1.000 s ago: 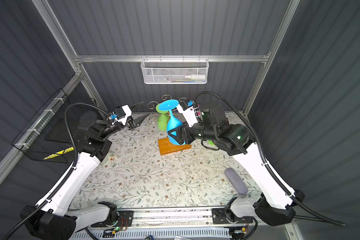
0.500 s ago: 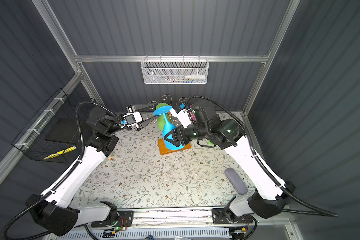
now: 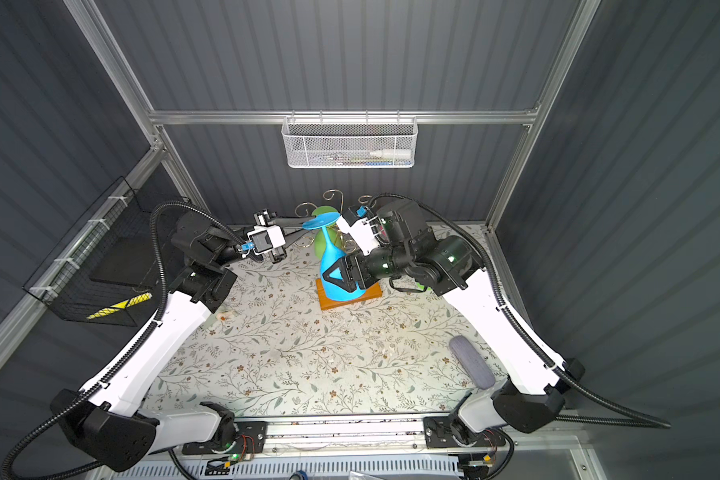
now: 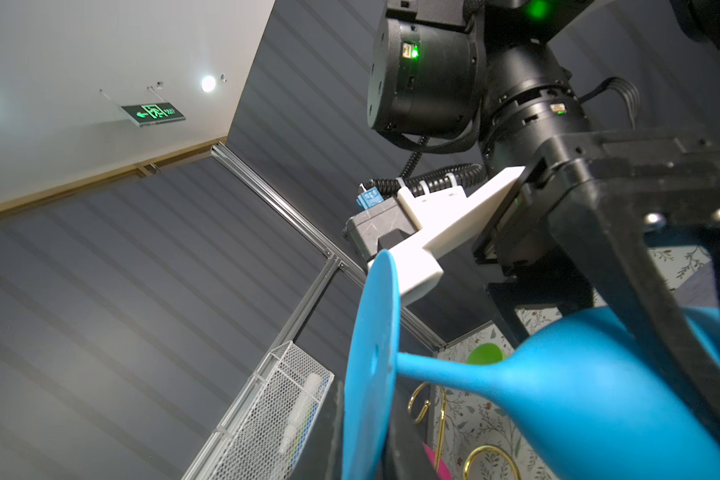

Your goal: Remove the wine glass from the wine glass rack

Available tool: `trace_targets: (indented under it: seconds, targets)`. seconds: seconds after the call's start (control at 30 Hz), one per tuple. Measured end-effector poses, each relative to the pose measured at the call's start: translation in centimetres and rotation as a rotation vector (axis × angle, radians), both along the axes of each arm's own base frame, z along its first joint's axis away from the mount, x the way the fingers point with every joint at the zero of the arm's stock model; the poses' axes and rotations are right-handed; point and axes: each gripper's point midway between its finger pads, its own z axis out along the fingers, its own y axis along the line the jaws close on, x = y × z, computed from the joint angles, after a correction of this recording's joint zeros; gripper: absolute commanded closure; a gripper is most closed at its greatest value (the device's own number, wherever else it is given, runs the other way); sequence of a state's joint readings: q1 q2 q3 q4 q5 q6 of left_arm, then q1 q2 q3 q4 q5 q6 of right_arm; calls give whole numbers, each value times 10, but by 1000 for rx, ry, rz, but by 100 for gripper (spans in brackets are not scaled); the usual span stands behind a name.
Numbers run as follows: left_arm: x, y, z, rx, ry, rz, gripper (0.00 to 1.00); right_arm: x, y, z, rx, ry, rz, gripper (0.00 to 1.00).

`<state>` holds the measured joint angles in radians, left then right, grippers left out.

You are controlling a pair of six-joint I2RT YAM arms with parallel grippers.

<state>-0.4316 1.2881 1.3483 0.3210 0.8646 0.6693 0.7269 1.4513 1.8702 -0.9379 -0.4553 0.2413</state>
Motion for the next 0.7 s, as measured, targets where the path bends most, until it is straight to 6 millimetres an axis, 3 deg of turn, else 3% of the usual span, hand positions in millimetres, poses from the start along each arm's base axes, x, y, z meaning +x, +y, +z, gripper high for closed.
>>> trace_targets:
  seconds: [0.13, 0.27, 0.43, 0.6, 0.7]
  targets:
    - [10, 4, -6, 10, 27, 42, 100, 3, -7, 11, 33, -21, -36, 19]
    - [16, 5, -11, -13, 89, 81, 100, 7, -19, 16, 91, -54, -78, 14]
    - [38, 16, -26, -118, 272, 203, 100, 12, -49, 19, 195, -104, -171, 10]
    - [52, 35, -44, -262, 450, 309, 100, -3, -88, 40, 320, -209, -248, 10]
    - [56, 45, -47, -327, 501, 350, 100, -17, -100, 57, 388, -281, -259, 13]
